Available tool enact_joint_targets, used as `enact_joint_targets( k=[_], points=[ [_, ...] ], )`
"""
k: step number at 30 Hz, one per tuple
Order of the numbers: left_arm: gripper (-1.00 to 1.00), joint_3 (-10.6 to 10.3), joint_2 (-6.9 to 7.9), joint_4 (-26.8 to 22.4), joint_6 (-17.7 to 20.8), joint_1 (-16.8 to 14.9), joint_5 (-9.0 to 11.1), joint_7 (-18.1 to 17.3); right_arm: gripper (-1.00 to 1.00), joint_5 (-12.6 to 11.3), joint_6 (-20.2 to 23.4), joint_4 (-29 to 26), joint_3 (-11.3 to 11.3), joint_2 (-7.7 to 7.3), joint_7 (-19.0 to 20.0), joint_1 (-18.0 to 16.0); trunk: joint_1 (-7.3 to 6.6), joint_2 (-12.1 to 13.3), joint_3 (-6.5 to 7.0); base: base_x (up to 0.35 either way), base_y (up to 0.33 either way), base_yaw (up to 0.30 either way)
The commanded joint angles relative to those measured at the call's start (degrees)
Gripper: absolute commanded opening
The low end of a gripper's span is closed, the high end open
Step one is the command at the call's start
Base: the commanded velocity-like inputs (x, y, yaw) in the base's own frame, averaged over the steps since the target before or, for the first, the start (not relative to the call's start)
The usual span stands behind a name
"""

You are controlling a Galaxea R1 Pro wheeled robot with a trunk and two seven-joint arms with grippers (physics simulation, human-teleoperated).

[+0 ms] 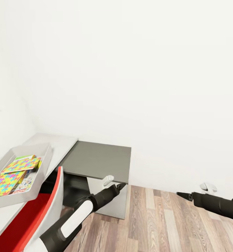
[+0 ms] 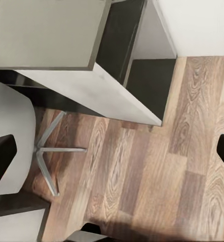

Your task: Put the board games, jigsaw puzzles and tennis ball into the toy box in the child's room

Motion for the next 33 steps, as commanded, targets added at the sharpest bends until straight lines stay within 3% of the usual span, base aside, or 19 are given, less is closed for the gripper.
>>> enact_joint_targets(
  k=[1,8,10,13,18,22,25,26,29,30,31,33],
  points=[
    [1.00,-0.1,0.05,0.0,0.0,0.0,0.5,0.5,1.00,0.5,0.2,0.0,-0.1,0.02,0.6,0.0,0.04,-0.1,-0.11,0.000,-0.272,0.000],
    [1.00,0.0,0.46,0.7,-0.2,0.6,0.4,0.4,1.00,1.0,0.2,2.2,0.5,0.13,0.4,0.3,0.04,-0.1,-0.02,0.000,-0.274,0.000],
    [1.00,0.2,0.69,1.5,-0.2,1.1,0.4,0.3,1.00,1.6,0.2,5.3,1.8,0.14,0.4,0.3,0.04,-0.1,-0.01,0.000,-0.229,0.000],
    [1.00,0.8,0.83,4.4,-0.5,1.9,0.4,0.4,1.00,3.0,0.0,11.3,6.2,0.15,0.4,0.3,0.04,-0.1,0.00,0.000,-0.137,0.000],
    [1.00,1.4,0.91,14.2,-0.6,2.8,0.4,0.4,1.00,6.6,-11.0,24.1,16.0,0.17,0.5,0.1,0.04,-0.1,0.00,0.000,-0.058,0.000],
    [1.00,1.4,0.82,24.3,-0.5,3.7,0.3,0.4,1.00,8.2,-21.1,35.4,21.6,1.05,0.6,0.0,0.04,-0.1,0.00,0.000,-0.021,0.000],
    [1.00,1.2,0.86,31.6,-0.6,4.1,0.0,0.3,1.00,8.9,-26.8,44.1,23.9,2.74,0.5,0.0,0.04,-0.1,0.00,0.000,-0.009,0.000],
    [1.00,1.2,0.86,31.6,-0.6,4.1,0.0,0.3,1.00,8.9,-26.8,44.1,23.9,2.74,0.5,0.0,0.04,-0.1,0.00,0.000,-0.007,0.000],
    [1.00,0.7,1.02,38.6,-0.6,4.3,-0.9,0.0,1.00,9.9,-31.2,52.5,25.1,4.49,0.4,0.0,0.04,-0.1,0.00,0.000,-0.005,0.000],
    [1.00,0.7,1.02,38.6,-0.6,4.3,-0.9,0.0,1.00,9.9,-31.2,52.5,25.1,4.49,0.4,0.0,0.04,-0.1,0.00,0.000,-0.004,0.000],
    [1.00,0.4,1.19,42.9,-0.6,4.4,-2.3,-0.1,1.00,11.1,-33.9,57.8,25.5,5.66,0.4,0.0,0.04,-0.1,0.00,0.000,-0.002,0.000],
    [1.00,0.3,1.30,44.9,-0.6,4.5,-3.3,-0.2,1.00,11.9,-35.4,60.2,25.7,6.25,0.3,0.0,0.04,-0.1,0.00,0.000,-0.002,0.000]
  ],
)
